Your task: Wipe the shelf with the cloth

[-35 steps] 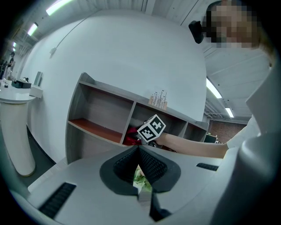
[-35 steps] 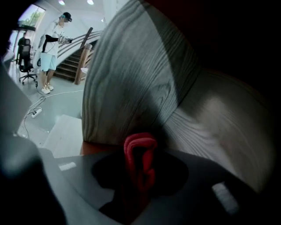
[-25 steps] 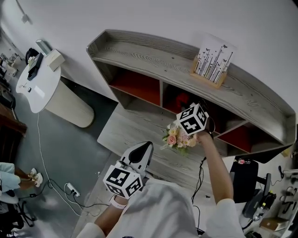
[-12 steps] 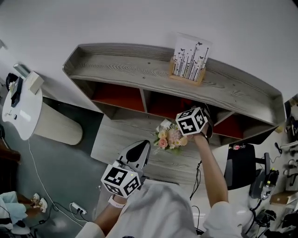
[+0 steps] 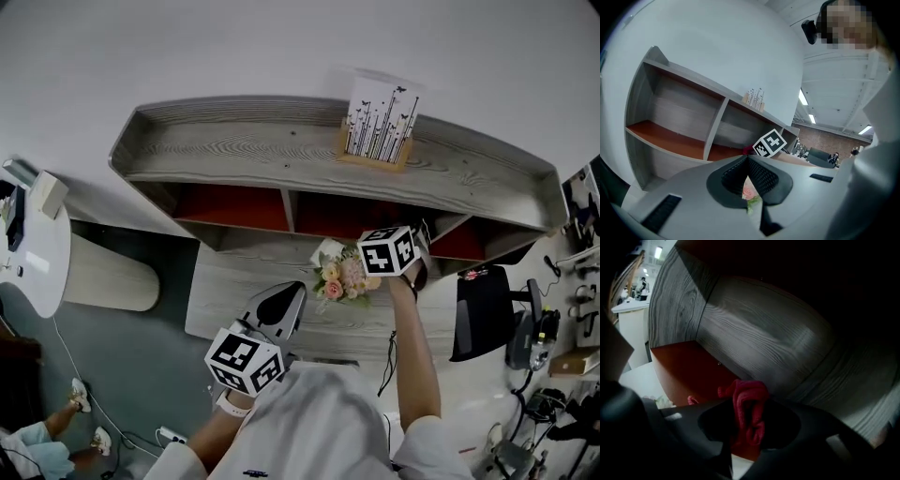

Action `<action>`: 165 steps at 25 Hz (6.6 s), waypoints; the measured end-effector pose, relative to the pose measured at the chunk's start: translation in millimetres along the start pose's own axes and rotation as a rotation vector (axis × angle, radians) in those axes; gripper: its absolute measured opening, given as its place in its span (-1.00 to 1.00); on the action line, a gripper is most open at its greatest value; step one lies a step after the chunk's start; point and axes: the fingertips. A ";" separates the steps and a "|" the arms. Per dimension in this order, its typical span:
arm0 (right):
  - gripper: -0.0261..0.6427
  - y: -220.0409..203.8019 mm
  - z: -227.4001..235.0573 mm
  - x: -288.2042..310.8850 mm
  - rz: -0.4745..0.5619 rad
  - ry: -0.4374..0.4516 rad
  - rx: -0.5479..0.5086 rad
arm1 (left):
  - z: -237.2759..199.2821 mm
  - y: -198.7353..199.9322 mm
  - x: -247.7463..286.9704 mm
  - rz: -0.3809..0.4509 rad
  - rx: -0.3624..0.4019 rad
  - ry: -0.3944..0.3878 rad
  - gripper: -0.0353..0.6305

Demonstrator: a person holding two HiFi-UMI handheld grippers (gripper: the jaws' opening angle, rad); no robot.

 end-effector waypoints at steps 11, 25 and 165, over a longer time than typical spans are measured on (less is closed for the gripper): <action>-0.56 -6.6 -26.0 -25.2 -0.004 0.097 0.039 | 1.0 -16.2 5.6 -0.044 -0.024 -0.065 -0.88; -0.56 51.9 -131.6 -48.1 0.183 0.369 -0.181 | -7.8 -13.4 0.6 -0.032 -0.025 -0.042 -0.88; -0.59 167.4 -40.2 -129.5 0.784 0.269 0.601 | -24.8 5.5 -15.3 0.026 -0.036 0.036 -0.88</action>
Point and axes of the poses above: the fingertips, and each gripper's own axes: x forward along the fingers, z to its right, y out of its top, and after that the axes turned 2 degrees about -y, right-handed
